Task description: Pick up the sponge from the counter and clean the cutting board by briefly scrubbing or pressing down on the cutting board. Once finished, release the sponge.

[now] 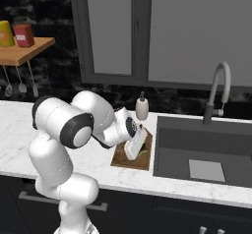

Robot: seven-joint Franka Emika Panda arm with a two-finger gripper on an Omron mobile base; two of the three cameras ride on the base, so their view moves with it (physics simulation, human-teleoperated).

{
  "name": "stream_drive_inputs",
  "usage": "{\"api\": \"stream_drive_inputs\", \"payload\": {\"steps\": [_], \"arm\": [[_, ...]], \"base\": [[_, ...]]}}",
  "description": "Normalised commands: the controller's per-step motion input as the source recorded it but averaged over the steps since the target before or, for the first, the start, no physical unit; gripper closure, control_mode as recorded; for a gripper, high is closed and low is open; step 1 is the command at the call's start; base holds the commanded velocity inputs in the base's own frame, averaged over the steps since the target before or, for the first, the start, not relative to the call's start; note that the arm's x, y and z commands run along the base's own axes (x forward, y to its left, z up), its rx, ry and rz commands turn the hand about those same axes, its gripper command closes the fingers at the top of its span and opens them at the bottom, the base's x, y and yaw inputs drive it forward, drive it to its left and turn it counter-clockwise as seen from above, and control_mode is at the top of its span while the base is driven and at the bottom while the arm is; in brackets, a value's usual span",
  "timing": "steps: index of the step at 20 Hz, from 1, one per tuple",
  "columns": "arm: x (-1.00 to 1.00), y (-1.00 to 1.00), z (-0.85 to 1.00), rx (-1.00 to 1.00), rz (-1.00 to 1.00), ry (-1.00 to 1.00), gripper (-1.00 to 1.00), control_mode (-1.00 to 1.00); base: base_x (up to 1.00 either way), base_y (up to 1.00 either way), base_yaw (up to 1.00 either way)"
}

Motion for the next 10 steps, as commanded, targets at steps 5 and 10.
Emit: {"api": "stream_drive_inputs", "payload": {"steps": [5,10], "arm": [[0.00,-0.15,0.66,0.33,0.00,-0.04,-1.00,-1.00],[-0.01,0.04,1.00,0.52,0.00,-0.06,-1.00,-1.00]], "base": [[0.00,0.00,0.00],[0.00,0.00,0.00]]}}
